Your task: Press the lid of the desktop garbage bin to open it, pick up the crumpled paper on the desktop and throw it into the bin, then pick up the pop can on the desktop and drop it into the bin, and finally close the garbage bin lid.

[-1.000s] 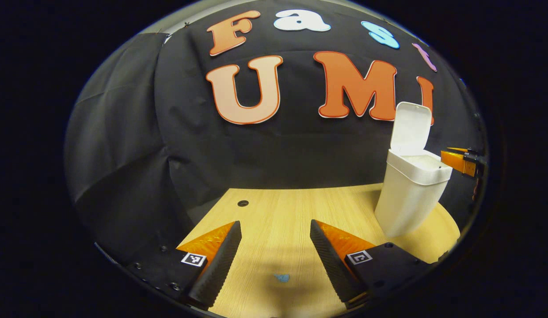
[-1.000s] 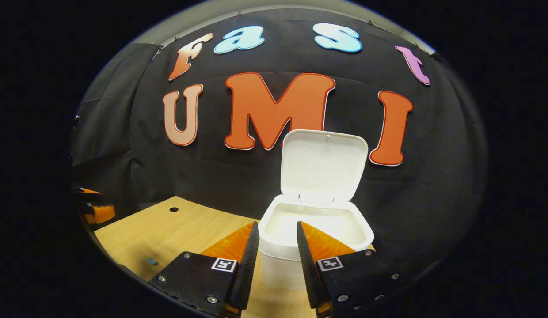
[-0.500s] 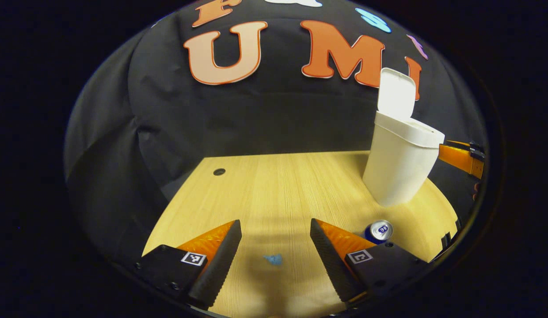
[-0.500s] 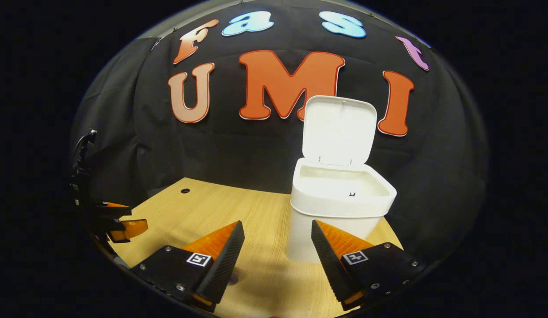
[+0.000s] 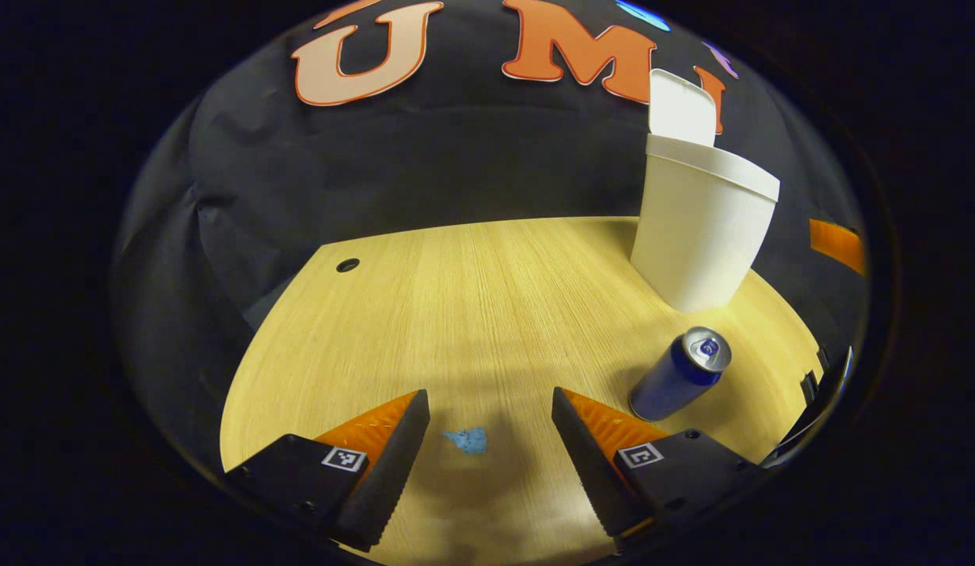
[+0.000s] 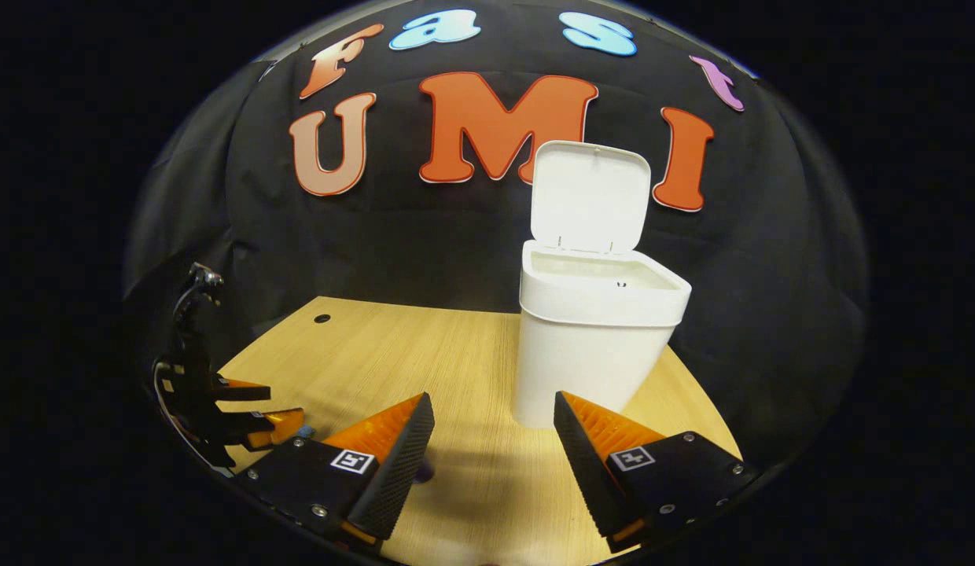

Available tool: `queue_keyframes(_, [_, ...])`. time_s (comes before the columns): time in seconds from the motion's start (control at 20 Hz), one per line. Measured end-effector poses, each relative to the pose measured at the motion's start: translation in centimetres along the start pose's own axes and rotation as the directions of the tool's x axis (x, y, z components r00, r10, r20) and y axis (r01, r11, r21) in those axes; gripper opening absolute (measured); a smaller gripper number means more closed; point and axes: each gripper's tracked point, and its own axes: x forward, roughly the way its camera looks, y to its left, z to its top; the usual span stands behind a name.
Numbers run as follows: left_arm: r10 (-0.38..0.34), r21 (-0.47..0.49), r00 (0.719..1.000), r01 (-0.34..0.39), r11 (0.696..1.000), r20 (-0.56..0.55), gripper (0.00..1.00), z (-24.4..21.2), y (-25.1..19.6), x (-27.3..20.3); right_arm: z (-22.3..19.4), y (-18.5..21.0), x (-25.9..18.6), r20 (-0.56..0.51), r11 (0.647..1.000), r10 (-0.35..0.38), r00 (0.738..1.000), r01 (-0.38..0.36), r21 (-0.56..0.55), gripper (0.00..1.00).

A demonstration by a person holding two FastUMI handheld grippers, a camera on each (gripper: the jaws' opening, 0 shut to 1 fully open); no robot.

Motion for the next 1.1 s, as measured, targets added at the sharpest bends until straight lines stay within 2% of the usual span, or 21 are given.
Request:
queue_keyframes(0.3, [-0.01, 0.056, 1.0, 0.01, 0.998, 0.001, 1.0, -1.5, -0.1, 2.3, -3.2, 2.0, -0.2, -0.091, 1.0, 0.012, 0.996, -0.011, 0.012, 0.93])
queue_keyframes(0.5, [-0.041, 0.022, 0.999, 0.04, 0.999, 0.003, 1.0, 0.2, 0.4, 3.3, -3.8, 3.7, 0.1, -0.106, 0.999, 0.025, 0.994, -0.022, 0.029, 0.93])
queue_keyframes(0.55, [-0.041, 0.024, 0.999, 0.041, 0.999, 0.016, 0.96, 1.1, 0.7, 3.6, -4.0, 4.0, 0.2, -0.11, 0.999, 0.032, 0.993, -0.029, 0.024, 0.93])
queue_keyframes(0.6, [-0.039, 0.025, 0.999, 0.039, 0.999, 0.014, 1.0, 1.8, 1.0, 3.8, -4.2, 4.5, 0.4, -0.115, 0.999, 0.041, 0.993, -0.039, 0.019, 0.93])
queue_keyframes(0.7, [-0.037, 0.014, 0.999, 0.037, 0.999, -0.008, 0.96, 3.0, 1.7, 4.0, -4.8, 5.3, 0.7, -0.126, 0.998, 0.056, 0.99, -0.054, 0.016, 0.93])
queue_keyframes(0.85, [-0.029, -0.017, 0.999, 0.028, 0.999, -0.043, 0.78, 5.3, 2.6, 3.9, -5.3, 6.4, 1.8, -0.136, 0.996, 0.082, 0.987, -0.079, 0.027, 0.93])
queue_keyframes(1.0, [-0.038, 0.022, 0.999, 0.039, 0.999, -0.012, 0.32, 10.3, 3.0, 3.4, -6.0, 7.3, 2.5, -0.155, 0.994, 0.109, 0.982, -0.111, -0.006, 0.93])
queue_keyframes(1.05, [-0.049, 0.021, 0.999, 0.049, 0.999, -0.018, 0.33, 11.9, 2.9, 3.2, -6.2, 7.7, 2.5, -0.163, 0.993, 0.117, 0.98, -0.121, -0.014, 0.93])
queue_keyframes(1.1, [-0.072, 0.009, 0.997, 0.072, 0.997, -0.024, 0.22, 13.7, 2.6, 2.8, -6.5, 8.0, 2.6, -0.171, 0.991, 0.128, 0.977, -0.134, -0.021, 0.94])
